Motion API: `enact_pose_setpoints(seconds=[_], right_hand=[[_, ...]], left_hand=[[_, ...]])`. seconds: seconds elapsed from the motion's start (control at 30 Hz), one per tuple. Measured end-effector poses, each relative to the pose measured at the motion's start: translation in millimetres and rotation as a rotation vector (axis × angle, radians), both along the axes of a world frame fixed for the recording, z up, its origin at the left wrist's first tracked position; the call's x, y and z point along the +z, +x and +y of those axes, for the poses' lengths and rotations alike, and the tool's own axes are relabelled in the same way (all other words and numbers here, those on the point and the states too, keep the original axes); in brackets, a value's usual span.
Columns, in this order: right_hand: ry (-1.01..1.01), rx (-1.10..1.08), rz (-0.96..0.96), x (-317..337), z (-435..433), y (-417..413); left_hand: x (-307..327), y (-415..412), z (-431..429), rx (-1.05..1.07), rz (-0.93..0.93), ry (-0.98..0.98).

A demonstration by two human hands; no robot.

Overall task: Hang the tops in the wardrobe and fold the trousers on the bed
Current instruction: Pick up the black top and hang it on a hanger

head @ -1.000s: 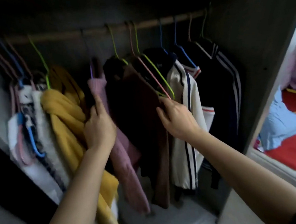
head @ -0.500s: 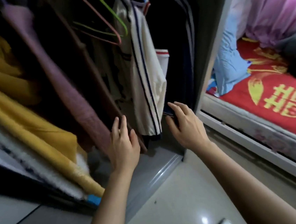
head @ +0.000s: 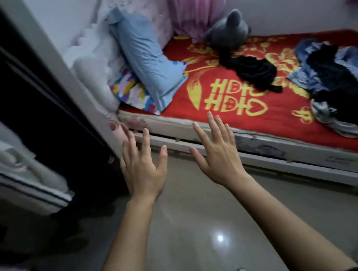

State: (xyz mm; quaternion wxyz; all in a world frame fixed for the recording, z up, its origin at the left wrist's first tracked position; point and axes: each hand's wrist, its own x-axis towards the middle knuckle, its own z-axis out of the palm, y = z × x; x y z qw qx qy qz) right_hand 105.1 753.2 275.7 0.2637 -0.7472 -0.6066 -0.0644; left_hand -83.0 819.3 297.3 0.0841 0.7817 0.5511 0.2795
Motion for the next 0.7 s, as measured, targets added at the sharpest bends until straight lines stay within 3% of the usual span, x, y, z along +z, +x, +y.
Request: enact_pose_setpoints(seconds=[0.3,0.5,0.7], right_hand=[[-0.064,-0.358,0.061,-19.6,-82.8,221.4],[-0.097,-0.46,0.152,-42.6,-68.0,300.4],[-0.182,-0.555,0.125,-61.7,-25.1,408.4]], left_hand=[[-14.4,230.9,-23.0,-0.354,0.085,-0.071],[-32.8,334.2,13.3,-0.457,0.119,-0.076],[-59.9,465.8,77.7,-0.544,0.1,-0.159]])
